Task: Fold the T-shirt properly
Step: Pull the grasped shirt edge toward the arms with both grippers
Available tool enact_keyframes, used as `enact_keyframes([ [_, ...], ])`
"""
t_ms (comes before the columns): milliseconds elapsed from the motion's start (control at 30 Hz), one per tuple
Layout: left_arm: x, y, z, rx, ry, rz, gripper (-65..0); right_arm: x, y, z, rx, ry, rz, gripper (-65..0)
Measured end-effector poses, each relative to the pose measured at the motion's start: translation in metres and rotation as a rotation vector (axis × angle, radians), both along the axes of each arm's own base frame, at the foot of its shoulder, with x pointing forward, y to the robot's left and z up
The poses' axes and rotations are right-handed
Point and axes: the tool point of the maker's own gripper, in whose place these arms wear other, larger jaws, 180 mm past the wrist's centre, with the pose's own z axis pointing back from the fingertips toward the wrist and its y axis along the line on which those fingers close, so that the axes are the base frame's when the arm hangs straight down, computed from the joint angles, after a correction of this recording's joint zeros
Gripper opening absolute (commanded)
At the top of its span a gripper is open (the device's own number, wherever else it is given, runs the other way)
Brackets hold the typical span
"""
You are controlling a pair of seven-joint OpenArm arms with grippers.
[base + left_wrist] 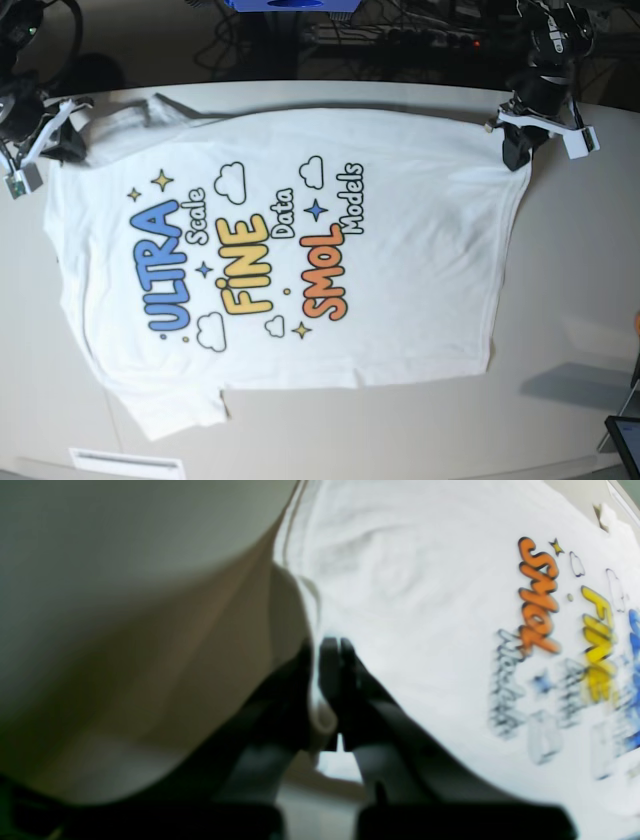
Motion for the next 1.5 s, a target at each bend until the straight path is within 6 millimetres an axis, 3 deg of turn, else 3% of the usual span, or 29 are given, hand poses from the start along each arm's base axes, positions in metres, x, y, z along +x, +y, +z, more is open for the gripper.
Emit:
enact_keyframes([
  [100, 0.007, -0.006, 0.013, -0.1, -0.07, 0.004, -65.0, 0.008, -0.005, 0.006, -0.018, -0.02, 0.007, -64.7],
  [267, 0.014, 0.005, 0.024, -0.108, -0.115, 0.039, -65.0, 0.021, -0.004, 0.013, -0.044, -0.04, 0.049, -64.7],
  [633, 0.026, 0.015, 0.025, -0.178, -0.151, 0.162, -65.0, 0.053, 0.025, 0.025, -0.036, -0.101, 0.169, -64.7],
  [767, 0.015, 0.034, 0.023, -0.18, -0.152, 0.263, -65.0, 0.061, 0.027, 0.024, -0.02, -0.103, 0.176, -64.7],
  [867, 0.019, 0.037, 0.026, -0.18, -0.167, 0.268, -65.0, 0.064, 0.018, 0.019, -0.023, -0.084, 0.164, -64.7],
  [1100, 0.014, 0.04, -0.003, -0.241, -0.119, 0.324, -65.0, 0.073, 0.012, 0.026, -0.037, -0.103, 0.164, -64.7],
  [1333, 0.022, 0.035, -0.004, -0.278, -0.139, 0.337, -65.0, 0.079, 0.015, 0.004, -0.01, -0.024, 0.204, -64.7],
  [1500, 0.027, 0.043, -0.008, -0.322, -0.127, 0.417, -65.0, 0.085, 0.016, 0.004, 0.001, -0.031, 0.202, -64.7],
])
